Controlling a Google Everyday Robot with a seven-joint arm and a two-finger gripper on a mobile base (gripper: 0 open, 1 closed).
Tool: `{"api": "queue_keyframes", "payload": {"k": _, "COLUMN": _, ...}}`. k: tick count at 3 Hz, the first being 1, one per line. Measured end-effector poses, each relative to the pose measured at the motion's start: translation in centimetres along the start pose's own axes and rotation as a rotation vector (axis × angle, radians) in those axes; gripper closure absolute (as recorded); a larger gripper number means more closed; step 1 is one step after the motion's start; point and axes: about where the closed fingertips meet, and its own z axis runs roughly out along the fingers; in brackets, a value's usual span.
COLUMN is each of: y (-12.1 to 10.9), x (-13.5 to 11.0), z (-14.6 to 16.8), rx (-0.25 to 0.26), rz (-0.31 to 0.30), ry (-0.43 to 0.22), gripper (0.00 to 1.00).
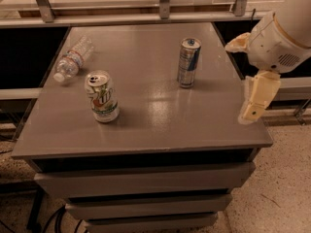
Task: Knock redbull can over
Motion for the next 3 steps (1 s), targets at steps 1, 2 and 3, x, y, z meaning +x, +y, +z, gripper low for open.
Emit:
{"api": "queue_keyframes", "payload": {"k": 1, "y": 0.0, "x": -1.7, "z": 2.4, "rx": -0.041, "rz": -0.077, "ry": -0.043, "gripper": 0.00}}
{"api": "queue_keyframes", "payload": {"k": 2, "y": 0.0, "x": -3.1, "z": 4.2, "rx": -0.077, "rz": -0.137, "ry": -0.078, "gripper": 0.18}}
{"api": "queue_keyframes", "payload": {"k": 3, "y": -0.3, "x": -4.1, "z": 5.5, "rx": -0.099, "rz": -0.169, "ry": -0.101, "gripper": 0.41}}
